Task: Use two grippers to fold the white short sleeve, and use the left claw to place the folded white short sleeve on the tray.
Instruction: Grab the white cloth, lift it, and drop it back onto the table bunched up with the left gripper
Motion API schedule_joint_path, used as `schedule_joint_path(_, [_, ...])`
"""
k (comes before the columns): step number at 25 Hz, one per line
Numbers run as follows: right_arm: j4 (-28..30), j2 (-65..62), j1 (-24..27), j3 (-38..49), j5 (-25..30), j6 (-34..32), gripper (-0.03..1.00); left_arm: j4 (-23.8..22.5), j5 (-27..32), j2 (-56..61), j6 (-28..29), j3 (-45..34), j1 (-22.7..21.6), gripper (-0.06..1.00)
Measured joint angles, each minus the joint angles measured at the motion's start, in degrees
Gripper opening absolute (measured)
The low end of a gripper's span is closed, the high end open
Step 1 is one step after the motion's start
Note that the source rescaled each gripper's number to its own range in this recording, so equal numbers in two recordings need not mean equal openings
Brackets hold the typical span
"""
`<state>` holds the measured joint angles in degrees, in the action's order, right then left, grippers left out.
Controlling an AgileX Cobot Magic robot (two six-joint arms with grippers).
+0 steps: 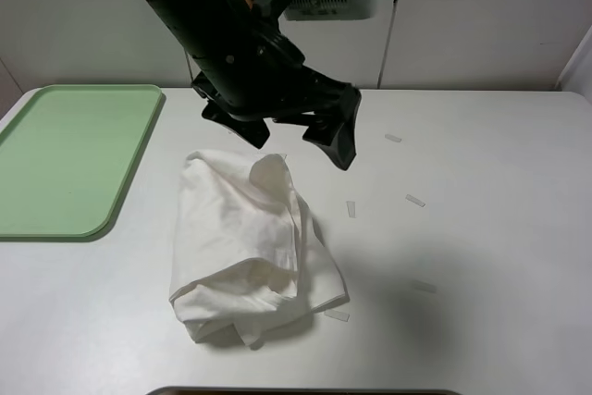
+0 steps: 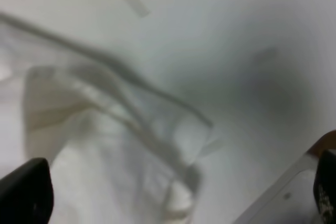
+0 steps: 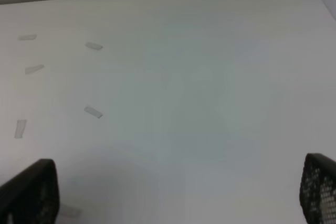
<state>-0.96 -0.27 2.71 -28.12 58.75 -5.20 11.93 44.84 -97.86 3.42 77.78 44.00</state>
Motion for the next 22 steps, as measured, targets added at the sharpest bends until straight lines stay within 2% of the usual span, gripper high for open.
schedule_joint_path(1, [0.0,0.0,0.0,0.0,0.0,0.0,1.00,-1.2,0.9,0.1,0.0,0.0,0.0,1.00])
schedule_joint_path(2, [0.0,0.0,0.0,0.0,0.0,0.0,1.00,-4.4,2.9,0.2,0.0,0.0,0.0,1.00])
schedule_joint_path(5, [0.0,0.0,0.0,0.0,0.0,0.0,1.00,-9.1,3.7,0.2,0.4,-0.3,0.0,1.00])
schedule_joint_path(10, [0.0,0.0,0.0,0.0,0.0,0.0,1.00,-13.5,3.5,-0.4,0.9,-1.5,-0.1,1.00])
schedule_joint_path(15, [0.0,0.0,0.0,0.0,0.0,0.0,1.00,-12.9,2.3,-5.3,0.0,-1.7,-0.7,1.00])
schedule_joint_path(22, [0.0,0.0,0.0,0.0,0.0,0.0,1.00,-12.7,-2.6,-10.8,-3.4,-1.7,-0.8,1.00])
